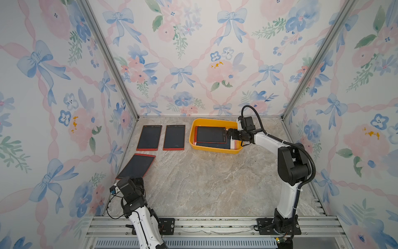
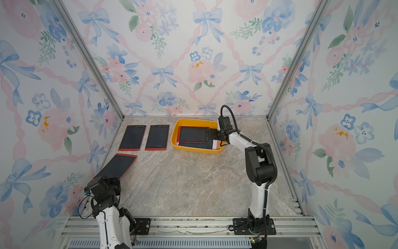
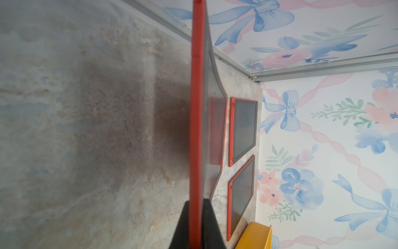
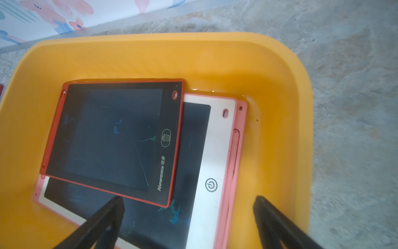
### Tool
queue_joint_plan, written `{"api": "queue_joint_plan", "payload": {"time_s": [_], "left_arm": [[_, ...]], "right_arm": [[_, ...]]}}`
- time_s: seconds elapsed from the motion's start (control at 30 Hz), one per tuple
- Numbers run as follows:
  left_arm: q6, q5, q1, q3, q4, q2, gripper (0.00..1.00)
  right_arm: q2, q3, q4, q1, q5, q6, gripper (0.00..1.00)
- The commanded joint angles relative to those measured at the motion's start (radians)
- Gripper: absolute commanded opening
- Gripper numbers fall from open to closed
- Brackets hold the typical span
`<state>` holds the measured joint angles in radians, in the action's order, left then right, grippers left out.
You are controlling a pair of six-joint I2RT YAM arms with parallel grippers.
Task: Take out the writing tablet from the storage box
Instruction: Place the writing tablet at the center of the board.
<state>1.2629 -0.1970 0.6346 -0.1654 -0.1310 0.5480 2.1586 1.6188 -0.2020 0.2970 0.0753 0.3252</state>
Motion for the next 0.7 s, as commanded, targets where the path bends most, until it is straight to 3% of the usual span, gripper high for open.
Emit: {"api": "queue_joint_plan", "payload": {"time_s": [0.0, 0.13, 0.27, 0.4, 0.67], "left_arm": [[0.013, 0.024, -0.019, 0.046, -0.108, -0.023, 0.07], [0.071, 0.037, -0.035, 0.085, -0.109, -0.092, 0.17], [0.069, 0.037, -0.046, 0.089, -0.111, -0.071, 0.26], [0.03, 0.059, -0.053, 0.046, -0.13, -0.009, 0.47], [-0.017, 0.083, -0.056, 0.008, -0.159, 0.042, 0.52]], "right_arm": [[0.038, -0.025, -0.021, -0.019, -0.02, 0.008, 0.97], [0.038, -0.017, -0.027, -0.019, -0.023, 0.003, 0.97], [0.037, -0.017, -0.031, -0.019, -0.028, -0.001, 0.97], [0.033, -0.019, -0.032, -0.019, -0.032, 0.0, 0.97], [0.032, -0.019, -0.031, -0.019, -0.035, 0.003, 0.97]]}}
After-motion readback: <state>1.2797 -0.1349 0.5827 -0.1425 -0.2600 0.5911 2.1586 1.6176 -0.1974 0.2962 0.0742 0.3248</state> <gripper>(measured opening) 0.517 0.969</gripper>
